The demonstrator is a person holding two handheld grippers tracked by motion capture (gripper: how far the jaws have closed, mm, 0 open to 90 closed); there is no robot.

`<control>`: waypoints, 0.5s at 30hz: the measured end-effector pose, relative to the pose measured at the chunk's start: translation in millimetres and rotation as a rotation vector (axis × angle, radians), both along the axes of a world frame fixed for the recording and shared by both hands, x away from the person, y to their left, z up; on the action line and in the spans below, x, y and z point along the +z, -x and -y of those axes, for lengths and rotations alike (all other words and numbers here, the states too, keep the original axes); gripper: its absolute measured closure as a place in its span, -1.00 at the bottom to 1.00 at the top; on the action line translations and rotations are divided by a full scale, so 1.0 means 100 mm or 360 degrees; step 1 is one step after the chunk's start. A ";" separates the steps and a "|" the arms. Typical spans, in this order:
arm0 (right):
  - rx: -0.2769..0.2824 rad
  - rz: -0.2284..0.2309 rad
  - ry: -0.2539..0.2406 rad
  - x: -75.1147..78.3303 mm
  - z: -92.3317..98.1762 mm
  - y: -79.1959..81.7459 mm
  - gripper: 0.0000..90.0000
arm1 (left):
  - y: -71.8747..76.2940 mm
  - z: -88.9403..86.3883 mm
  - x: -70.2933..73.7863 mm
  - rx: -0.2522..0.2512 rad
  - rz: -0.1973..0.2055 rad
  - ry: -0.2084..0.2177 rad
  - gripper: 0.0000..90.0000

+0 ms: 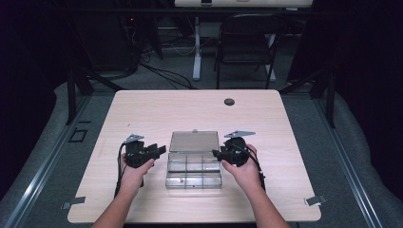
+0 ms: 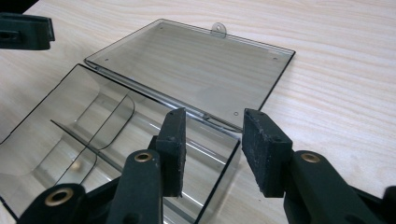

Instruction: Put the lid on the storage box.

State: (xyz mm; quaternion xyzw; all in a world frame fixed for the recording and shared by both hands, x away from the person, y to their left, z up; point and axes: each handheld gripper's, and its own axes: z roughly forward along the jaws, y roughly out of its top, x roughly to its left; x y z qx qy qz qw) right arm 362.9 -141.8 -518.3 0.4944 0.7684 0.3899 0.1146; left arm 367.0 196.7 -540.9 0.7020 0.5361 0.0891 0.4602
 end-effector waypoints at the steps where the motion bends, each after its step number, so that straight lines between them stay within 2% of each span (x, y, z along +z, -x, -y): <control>1: -0.0009 0.0000 0.0000 -0.01 0.01 -0.01 0.34 | 0.00 0.00 0.00 -0.0002 -0.0003 0.0000 0.15; 15: -0.0068 0.0001 0.0012 -0.04 0.15 -0.06 0.38 | 0.00 0.00 0.00 0.0011 0.0007 0.0003 0.15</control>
